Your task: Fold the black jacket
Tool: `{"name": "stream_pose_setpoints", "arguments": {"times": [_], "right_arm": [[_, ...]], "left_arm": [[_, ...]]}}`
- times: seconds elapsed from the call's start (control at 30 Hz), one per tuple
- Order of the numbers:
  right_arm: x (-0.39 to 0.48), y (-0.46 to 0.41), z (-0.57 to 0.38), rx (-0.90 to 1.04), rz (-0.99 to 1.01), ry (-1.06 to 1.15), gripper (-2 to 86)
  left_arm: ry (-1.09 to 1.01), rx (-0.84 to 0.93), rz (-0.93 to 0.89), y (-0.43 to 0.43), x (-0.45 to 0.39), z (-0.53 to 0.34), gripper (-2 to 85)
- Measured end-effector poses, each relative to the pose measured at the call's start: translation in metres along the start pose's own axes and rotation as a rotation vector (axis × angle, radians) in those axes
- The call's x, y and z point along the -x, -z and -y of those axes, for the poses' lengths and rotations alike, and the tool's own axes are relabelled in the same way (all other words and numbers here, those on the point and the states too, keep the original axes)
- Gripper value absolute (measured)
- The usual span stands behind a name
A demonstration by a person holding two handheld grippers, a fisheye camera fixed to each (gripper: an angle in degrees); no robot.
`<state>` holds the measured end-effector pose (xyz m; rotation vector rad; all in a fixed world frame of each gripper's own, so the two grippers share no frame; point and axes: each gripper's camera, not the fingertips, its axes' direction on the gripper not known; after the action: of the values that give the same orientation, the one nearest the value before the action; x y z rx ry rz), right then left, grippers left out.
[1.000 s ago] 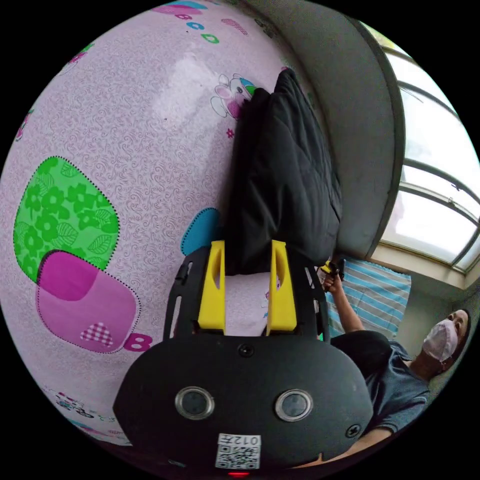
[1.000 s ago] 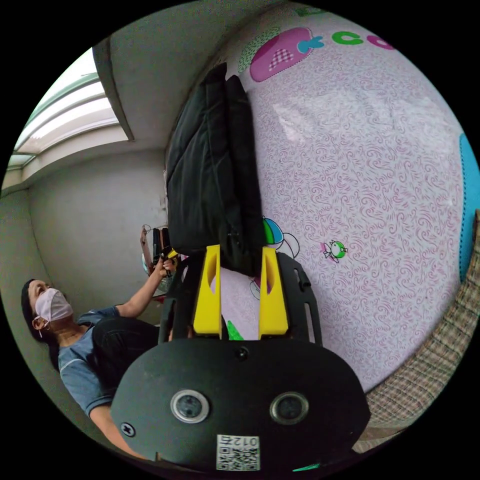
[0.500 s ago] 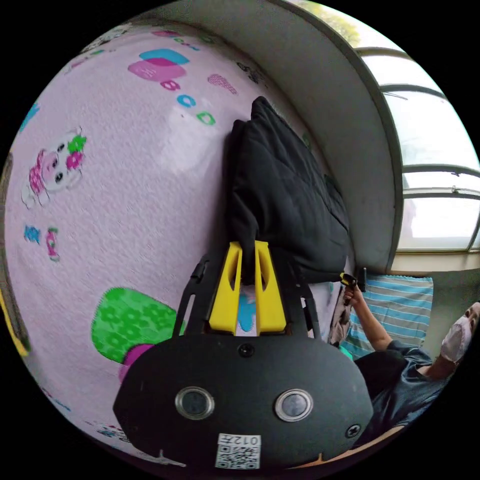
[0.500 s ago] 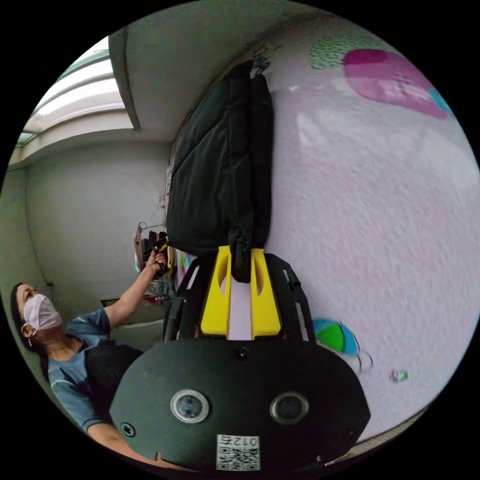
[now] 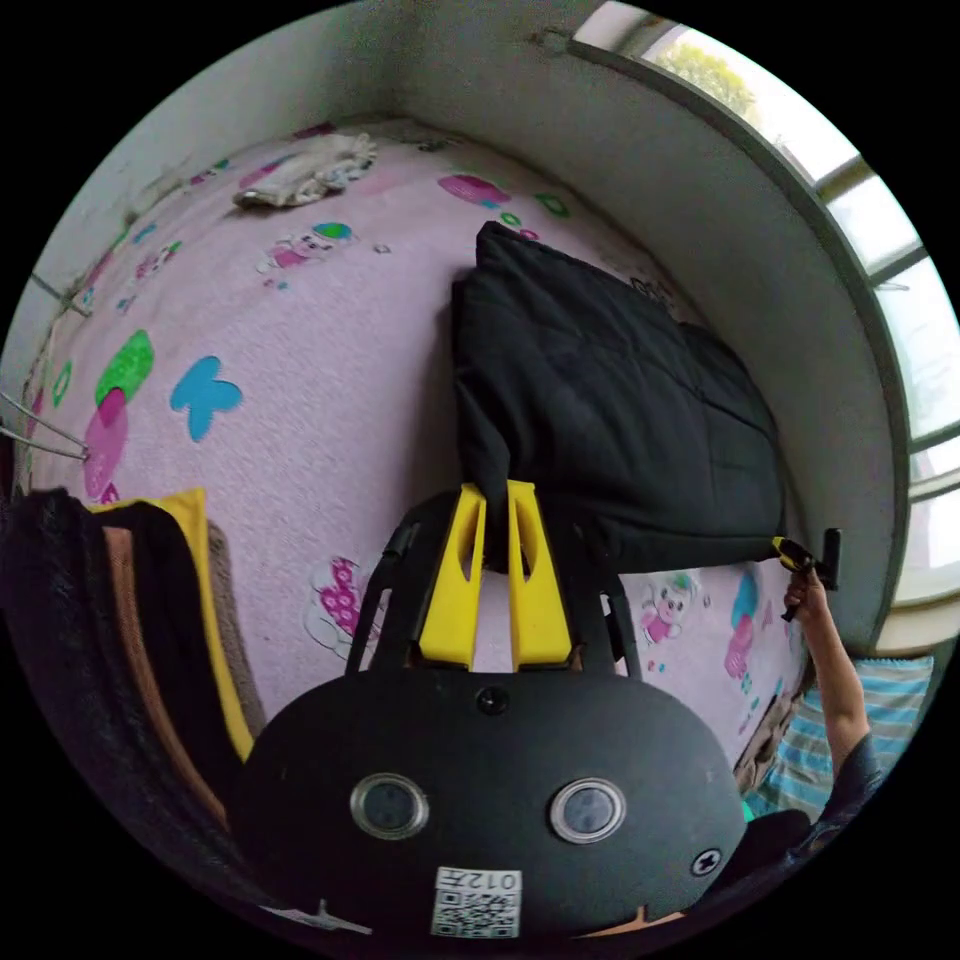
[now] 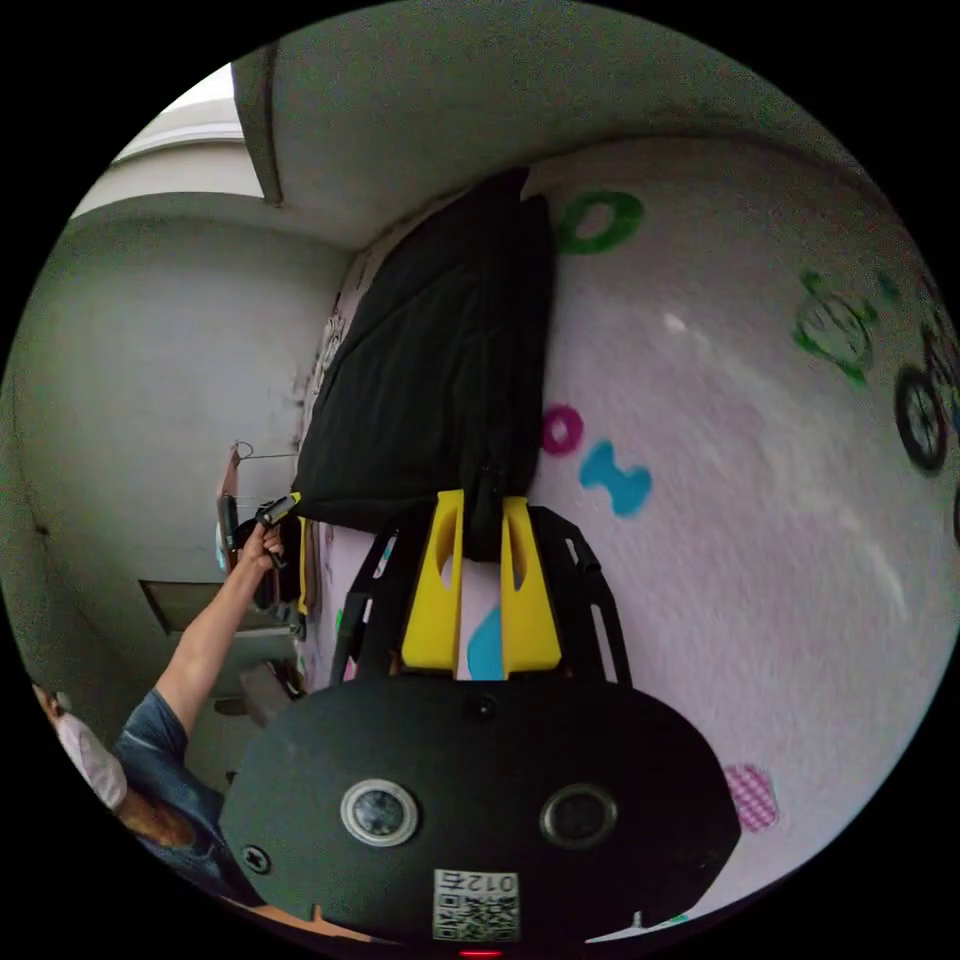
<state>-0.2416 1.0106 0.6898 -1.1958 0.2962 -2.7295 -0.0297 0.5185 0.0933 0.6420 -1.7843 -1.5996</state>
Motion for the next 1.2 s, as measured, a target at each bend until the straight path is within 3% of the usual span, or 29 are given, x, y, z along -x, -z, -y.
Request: {"name": "stream_pose_setpoints", "arguments": {"times": [0.3,0.47,0.6,0.73,0.9,1.03,1.2], "right_arm": [[0.026,-0.036,0.016,-0.022,-0.019,-0.024,6.9],[0.015,-0.015,-0.044,-0.138,0.008,-0.023,0.7],[0.016,-0.005,-0.098,-0.144,-0.102,0.031,-0.6],[0.025,0.005,-0.176,-0.138,-0.158,0.147,-0.8],[0.024,0.013,-0.272,-0.147,-0.159,0.187,-0.8],[0.019,0.032,-0.356,-0.244,-0.114,0.171,-0.9],[0.013,0.037,-0.436,-0.311,-0.115,0.125,-0.9]], "left_arm": [[0.080,-0.045,0.019,0.010,0.019,-0.019,4.7],[0.084,-0.147,0.059,0.044,0.014,-0.058,2.4],[0.010,-0.232,0.221,0.071,-0.019,-0.100,1.3],[-0.035,-0.272,0.079,0.076,-0.055,-0.129,0.9],[-0.218,-0.209,-0.145,0.050,-0.174,-0.144,0.7],[-0.470,-0.102,-0.203,0.026,-0.298,-0.145,0.8],[-0.630,0.020,-0.279,-0.002,-0.399,-0.142,0.9]]}}
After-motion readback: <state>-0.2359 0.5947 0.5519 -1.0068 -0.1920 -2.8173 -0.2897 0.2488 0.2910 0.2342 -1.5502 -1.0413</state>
